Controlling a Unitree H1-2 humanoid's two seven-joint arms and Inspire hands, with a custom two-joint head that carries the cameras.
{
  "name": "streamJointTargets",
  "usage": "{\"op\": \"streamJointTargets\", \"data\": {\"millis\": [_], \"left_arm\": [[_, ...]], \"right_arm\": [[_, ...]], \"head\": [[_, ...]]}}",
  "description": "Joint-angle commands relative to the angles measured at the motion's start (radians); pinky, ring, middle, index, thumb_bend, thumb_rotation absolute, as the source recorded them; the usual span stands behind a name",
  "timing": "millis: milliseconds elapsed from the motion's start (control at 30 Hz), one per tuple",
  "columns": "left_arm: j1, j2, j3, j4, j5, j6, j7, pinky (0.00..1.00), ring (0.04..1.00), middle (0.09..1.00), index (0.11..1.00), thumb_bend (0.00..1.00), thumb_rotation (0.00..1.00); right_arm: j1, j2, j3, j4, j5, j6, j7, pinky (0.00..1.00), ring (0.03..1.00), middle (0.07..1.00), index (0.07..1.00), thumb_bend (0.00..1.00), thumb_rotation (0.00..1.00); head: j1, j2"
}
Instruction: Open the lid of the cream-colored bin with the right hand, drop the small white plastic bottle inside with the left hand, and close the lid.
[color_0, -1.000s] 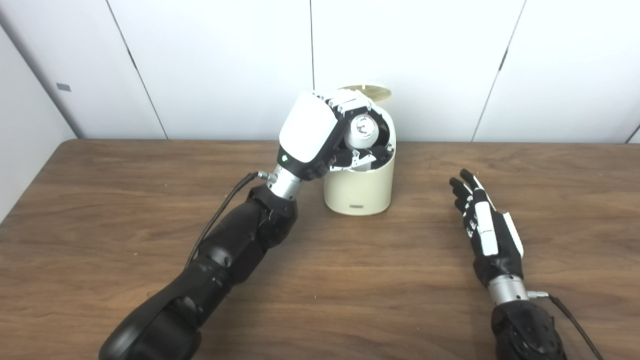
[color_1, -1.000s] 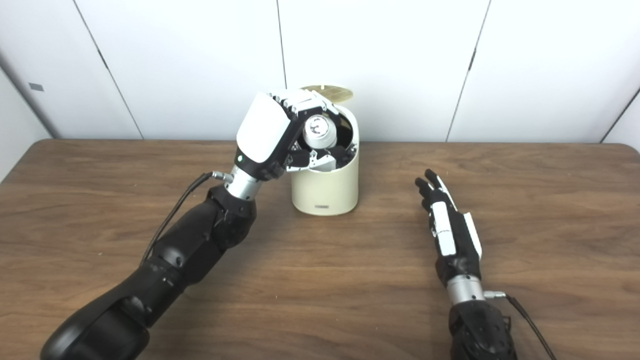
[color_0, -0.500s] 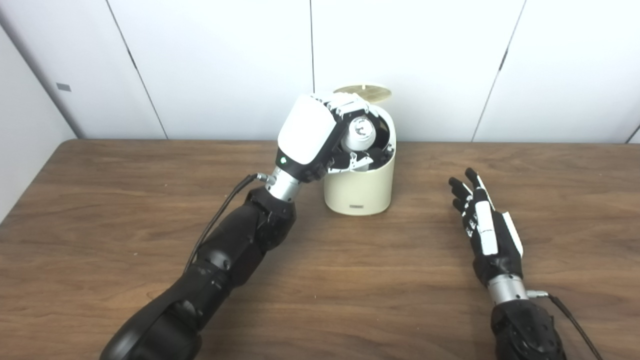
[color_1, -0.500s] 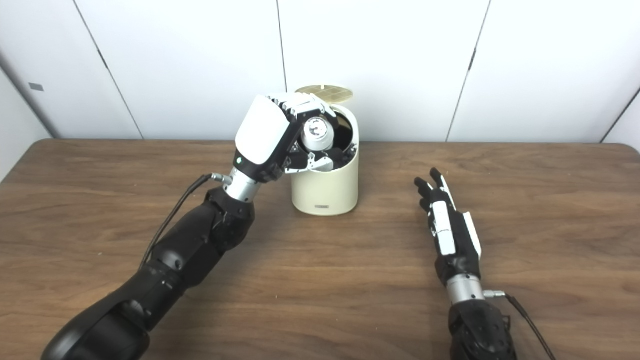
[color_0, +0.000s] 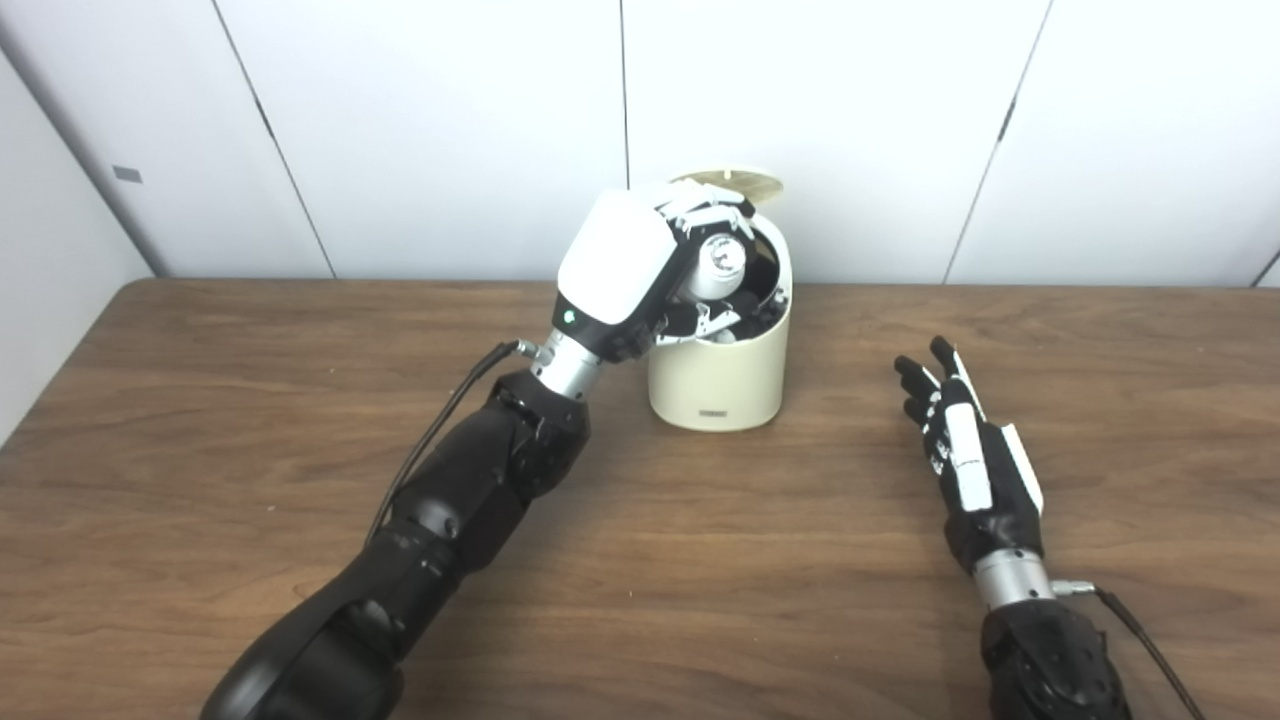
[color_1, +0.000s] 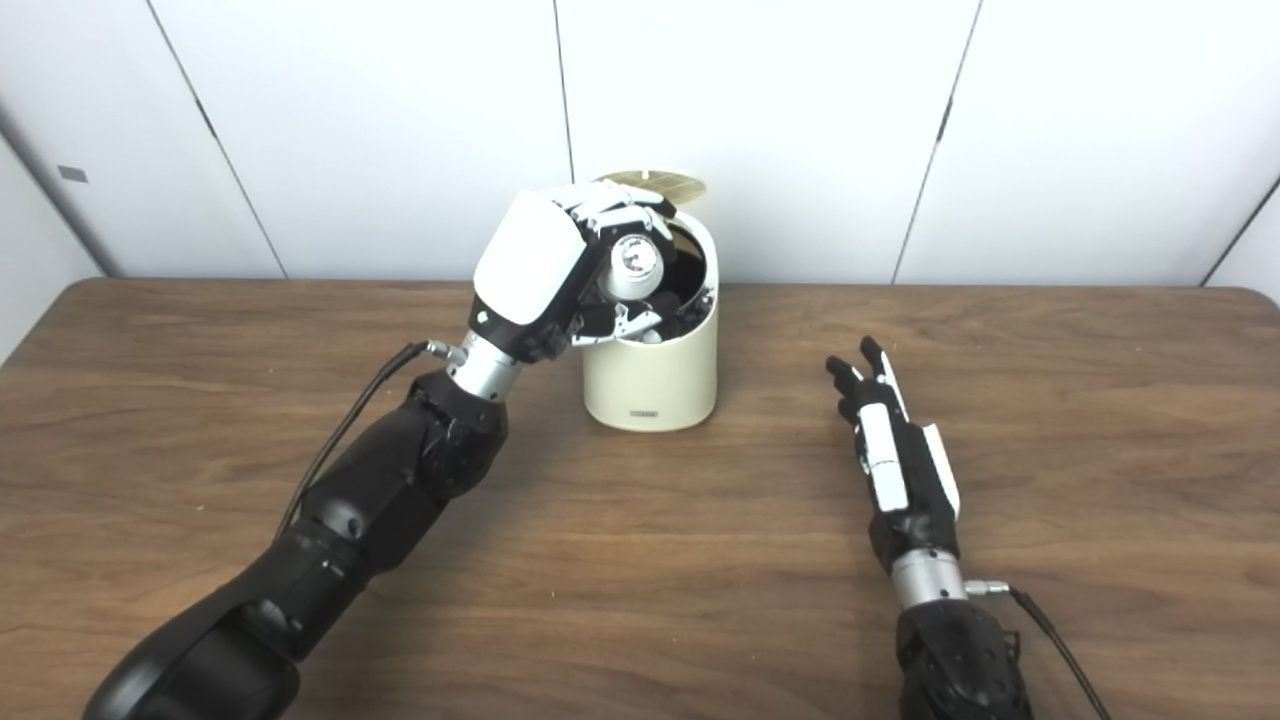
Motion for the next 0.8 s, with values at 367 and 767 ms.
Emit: {"op": "streamJointTargets", "data": {"millis": [367,767], "left_arm": [[-0.039,0.007,0.029,-0.026,-0.010,-0.018,0.020,0.54,0.655,0.688,0.637,0.93,0.00],[-0.035,0.006,0.026,-0.025,-0.036,-0.037,0.029,0.52,0.648,0.685,0.642,0.90,0.00]], "right_arm": [[0.022,0.005,0.001,0.044,0.007,-0.029,0.004,0.95,0.946,0.900,1.000,0.58,0.95],[0.026,0.007,0.005,0.036,-0.006,-0.020,-0.005,0.95,0.942,0.896,1.000,0.57,0.97]], "head": [[-0.005,0.005],[-0.009,0.009]]}}
